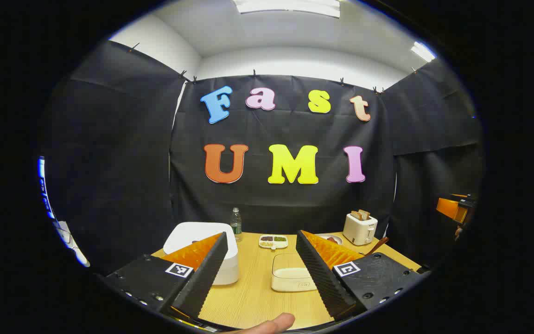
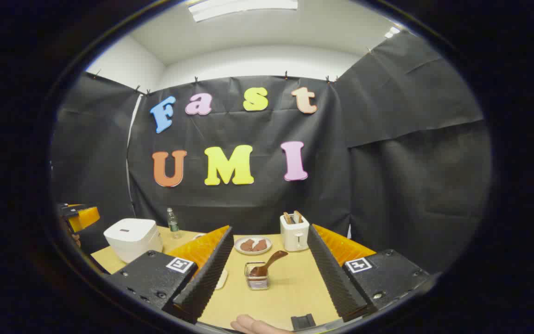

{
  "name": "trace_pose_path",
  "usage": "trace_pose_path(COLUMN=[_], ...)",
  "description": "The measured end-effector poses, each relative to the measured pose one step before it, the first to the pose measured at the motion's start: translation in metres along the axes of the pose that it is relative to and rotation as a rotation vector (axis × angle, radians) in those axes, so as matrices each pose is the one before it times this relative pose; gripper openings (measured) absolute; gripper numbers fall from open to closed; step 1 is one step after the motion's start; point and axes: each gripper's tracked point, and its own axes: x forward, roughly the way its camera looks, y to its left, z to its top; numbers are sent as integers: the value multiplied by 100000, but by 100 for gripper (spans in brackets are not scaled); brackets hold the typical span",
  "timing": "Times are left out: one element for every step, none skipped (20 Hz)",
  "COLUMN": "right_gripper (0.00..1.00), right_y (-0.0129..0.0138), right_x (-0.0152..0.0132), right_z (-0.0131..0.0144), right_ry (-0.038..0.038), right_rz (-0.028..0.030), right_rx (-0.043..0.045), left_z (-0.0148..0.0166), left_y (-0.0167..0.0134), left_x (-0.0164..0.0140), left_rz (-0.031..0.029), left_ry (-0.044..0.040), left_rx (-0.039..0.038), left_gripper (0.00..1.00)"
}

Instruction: Close the left gripper, press the button to open the rice cooker; take a wooden spoon from the chopstick holder with the right hand, scoop a spoonful of rice and pour it into the rice cooker, then put the wooden spoon back into the chopstick holder.

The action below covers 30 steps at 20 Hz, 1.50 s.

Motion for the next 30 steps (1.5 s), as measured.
trace_pose_path(right_gripper=[100,100,100,100,100,100,100,100,100,100,100,100,100,100,100,100,100,100,100,100,100,100,100,100,100,100,100,100,100,100], right_y=[-40,59,20,-219,88,142,-33,10,175,249,147,-69,-33,-54,18,86,90,153,71,4,-19,20,36,41,61,-53,-128,-117,32,99], right_x=[-79,-84,2,-123,-65,-29,-3,-86,-65,-101,-53,36,17,-101,-74,-61,-3,-57,69,-70,56,50,5,5,12,-32,20,-73,-26,57], right_z=[-43,-42,29,-238,120,131,92,33,-4,25,83,71,137,-124,36,-35,31,-98,-94,-48,-1,-116,-43,-221,55,-78,67,30,54,24], right_ry=[-64,-382,16,8,-419,-437,-464,-349,-189,-98,-159,-319,-333,-167,-168,36,-139,-56,202,-65,2,25,262,340,202,-17,-92,-130,-167,-26], right_rz=[-115,389,-90,-211,320,-117,-376,-61,279,509,307,30,-82,-112,200,52,397,501,242,71,-92,116,205,151,226,-97,-362,-298,-63,-29], right_rx=[749,-116,-582,-553,-329,-330,-912,-841,-428,-122,-104,-198,-114,-120,45,184,-11,-157,-249,-213,-152,-77,98,291,80,-17,33,105,122,85], left_z=[44,-94,-29,-198,-53,85,-48,-69,5,-13,61,59,41,-39,11,-34,34,-75,-120,11,35,99,-106,31,-87,138,27,29,44,19], left_y=[-102,-104,66,55,11,65,-86,-173,-48,45,109,145,102,47,61,5,-90,-78,-68,-92,-65,-103,-134,-222,-189,-70,-34,-175,-115,-147], left_x=[-87,-75,-71,-61,-3,-21,-56,16,41,-26,-36,40,-15,46,14,15,32,-46,12,-46,7,-7,46,-103,-27,-37,-6,-63,-32,21], left_rz=[-439,-641,-157,-22,-47,-114,-472,-757,-371,-105,74,296,-41,-23,54,-127,-155,-189,-353,-385,-187,-227,-434,-582,-448,-334,-303,-371,-246,-511], left_ry=[-148,85,138,155,-51,43,-15,295,173,78,-342,-150,42,6,18,146,108,252,61,-15,-256,-207,3,-83,-59,-185,-18,9,-401,0], left_rx=[155,304,281,374,210,-171,-317,-448,-288,-14,397,303,166,-67,-188,-176,-208,-195,-49,286,383,366,360,400,420,380,216,3,-244,-217], left_gripper=[95,94,95,94,95,94,94,95,95,95,94,94,94,94,94,94,94,94,95,95,95,95,94,95,95,95,95,95,94,94])
